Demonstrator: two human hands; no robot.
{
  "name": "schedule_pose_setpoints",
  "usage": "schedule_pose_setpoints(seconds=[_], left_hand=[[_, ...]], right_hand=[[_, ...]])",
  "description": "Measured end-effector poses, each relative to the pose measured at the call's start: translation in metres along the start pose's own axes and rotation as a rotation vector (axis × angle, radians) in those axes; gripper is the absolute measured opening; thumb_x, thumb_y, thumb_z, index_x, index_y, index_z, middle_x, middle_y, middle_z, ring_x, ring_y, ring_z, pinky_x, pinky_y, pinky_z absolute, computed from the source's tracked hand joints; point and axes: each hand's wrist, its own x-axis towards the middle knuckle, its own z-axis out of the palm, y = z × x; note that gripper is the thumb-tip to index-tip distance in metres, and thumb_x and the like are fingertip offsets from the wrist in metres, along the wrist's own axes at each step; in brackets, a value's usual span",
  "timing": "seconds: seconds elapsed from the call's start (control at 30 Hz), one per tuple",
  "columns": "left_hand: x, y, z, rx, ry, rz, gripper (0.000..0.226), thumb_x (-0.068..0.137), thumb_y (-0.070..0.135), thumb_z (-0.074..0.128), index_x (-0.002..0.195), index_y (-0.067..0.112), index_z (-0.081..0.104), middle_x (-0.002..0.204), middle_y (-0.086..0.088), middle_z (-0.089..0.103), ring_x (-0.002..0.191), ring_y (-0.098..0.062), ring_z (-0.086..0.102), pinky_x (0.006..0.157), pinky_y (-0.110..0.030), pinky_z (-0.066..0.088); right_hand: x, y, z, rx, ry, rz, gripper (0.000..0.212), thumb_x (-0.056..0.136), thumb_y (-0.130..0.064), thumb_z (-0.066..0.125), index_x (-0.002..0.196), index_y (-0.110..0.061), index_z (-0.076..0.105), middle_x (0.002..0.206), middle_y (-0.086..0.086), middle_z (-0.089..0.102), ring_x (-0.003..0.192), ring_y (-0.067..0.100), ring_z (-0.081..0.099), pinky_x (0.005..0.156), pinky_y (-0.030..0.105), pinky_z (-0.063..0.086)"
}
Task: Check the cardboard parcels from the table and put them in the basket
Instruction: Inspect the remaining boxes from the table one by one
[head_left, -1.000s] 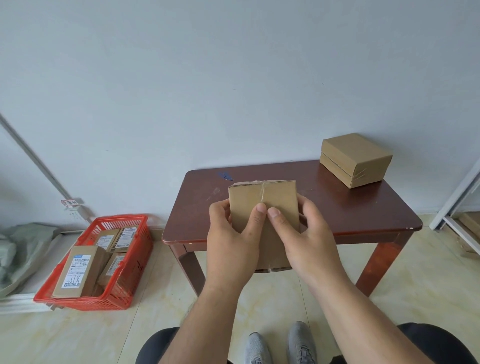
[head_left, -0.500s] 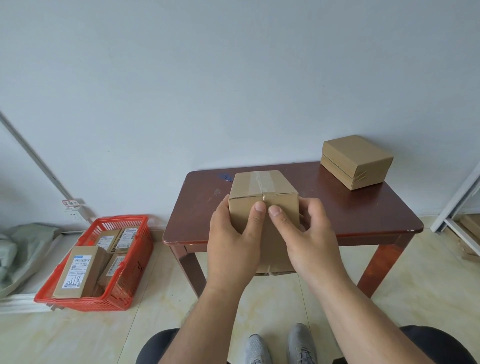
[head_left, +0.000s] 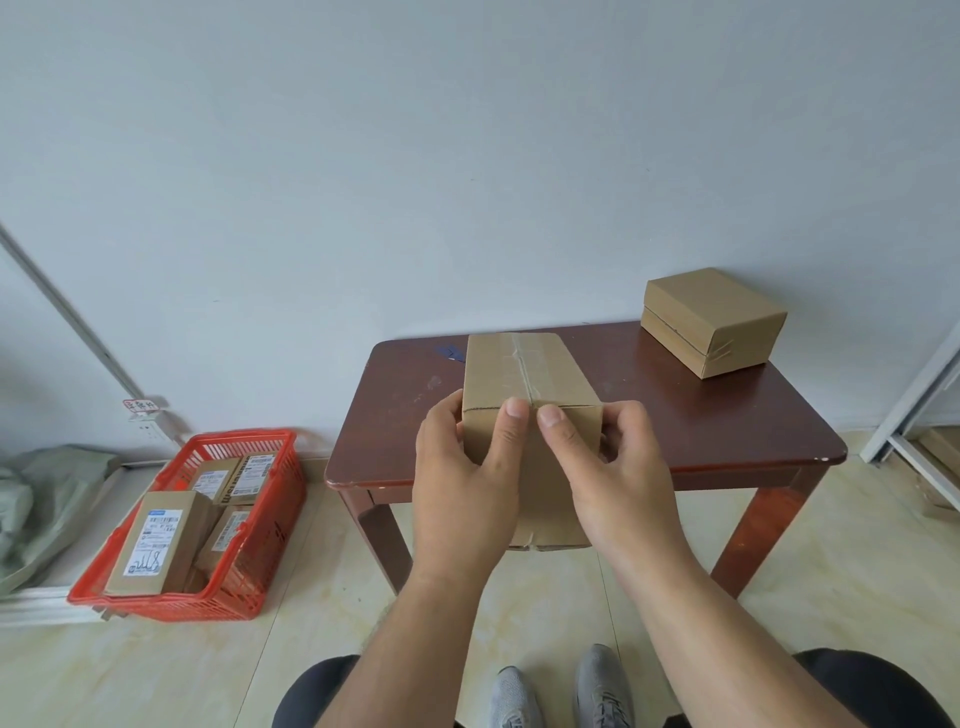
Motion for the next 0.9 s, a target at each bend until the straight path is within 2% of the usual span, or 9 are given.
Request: schedule_pose_setpoints(seconds=[0.1,0.2,0.27,0.33,0.47,0.63,0.7,0.83,0.9], left_hand=[[-0.001,0.002,0.001,-0.002,-0.008,-0.019,0.041,0.089,0.069,0.065,0.121,0.045,0.056,0.124,0.017,0.065,0.113,-0.004,0.063,0.092,-0.032,0.056],[-0.005,-0.002,0.003,0.002,-0.025,-0.022,0.037,0.093,0.055,0.07,0.124,0.041,0.055,0.125,0.018,0.064,0.111,-0.002,0.064,0.083,-0.024,0.053],[-0.009,-0.005,0.006,-0.017,-0.037,-0.036,0.041,0.092,0.049,0.073,0.127,0.038,0.054,0.126,0.015,0.065,0.109,-0.001,0.066,0.082,-0.022,0.053],[-0.01,-0.007,0.006,-0.053,-0.047,-0.056,0.043,0.087,0.049,0.074,0.124,0.04,0.053,0.126,0.013,0.066,0.109,-0.004,0.068,0.085,-0.029,0.058],[-0.007,-0.007,0.005,-0.096,-0.054,-0.088,0.038,0.086,0.04,0.074,0.117,0.041,0.052,0.122,0.012,0.068,0.106,-0.007,0.07,0.083,-0.03,0.057],[-0.006,-0.004,0.007,-0.092,-0.048,-0.096,0.039,0.086,0.04,0.075,0.117,0.04,0.053,0.118,0.013,0.069,0.101,-0.007,0.071,0.083,-0.035,0.06],[-0.006,-0.003,0.008,-0.098,-0.045,-0.097,0.037,0.089,0.037,0.077,0.117,0.038,0.053,0.116,0.013,0.07,0.099,-0.006,0.072,0.081,-0.033,0.06],[-0.005,-0.003,0.01,-0.096,-0.008,-0.096,0.034,0.09,0.036,0.078,0.111,0.037,0.052,0.114,0.012,0.069,0.095,-0.005,0.072,0.076,-0.027,0.057],[-0.003,-0.003,0.01,-0.097,0.002,-0.089,0.032,0.091,0.036,0.078,0.109,0.035,0.051,0.112,0.012,0.068,0.09,-0.001,0.071,0.07,-0.019,0.054]], right_hand=[[0.0,0.002,0.001,0.026,-0.009,0.045,0.044,0.082,-0.058,0.08,0.107,-0.027,0.06,0.1,-0.012,0.074,0.083,-0.004,0.07,0.068,0.022,0.051],[0.004,0.002,0.001,0.026,-0.028,0.097,0.028,0.09,-0.04,0.076,0.109,-0.032,0.056,0.103,-0.009,0.071,0.089,0.006,0.07,0.069,0.034,0.056],[0.006,0.002,0.002,0.04,-0.039,0.104,0.025,0.092,-0.029,0.07,0.11,-0.035,0.054,0.106,-0.009,0.07,0.094,0.01,0.069,0.07,0.034,0.054],[0.006,0.001,0.004,0.052,-0.049,0.105,0.028,0.092,-0.023,0.066,0.113,-0.038,0.055,0.104,-0.013,0.071,0.089,0.003,0.069,0.069,0.03,0.051],[0.005,0.003,0.006,0.032,-0.038,0.093,0.033,0.091,-0.021,0.066,0.115,-0.042,0.057,0.094,-0.025,0.073,0.08,-0.007,0.067,0.074,0.033,0.056],[0.002,0.007,0.011,0.053,0.022,0.068,0.029,0.094,-0.034,0.071,0.119,-0.039,0.058,0.098,-0.023,0.074,0.084,-0.007,0.069,0.076,0.032,0.057],[0.002,0.007,0.011,0.048,0.034,0.057,0.033,0.095,-0.039,0.074,0.123,-0.037,0.057,0.102,-0.02,0.074,0.086,-0.007,0.07,0.078,0.033,0.058],[0.0,0.009,0.008,0.036,0.014,0.034,0.032,0.096,-0.032,0.075,0.121,-0.036,0.056,0.106,-0.016,0.074,0.089,-0.004,0.072,0.08,0.033,0.06],[-0.001,0.01,0.007,0.019,0.005,0.022,0.033,0.095,-0.03,0.076,0.119,-0.037,0.055,0.104,-0.017,0.075,0.09,-0.002,0.072,0.082,0.034,0.06]])
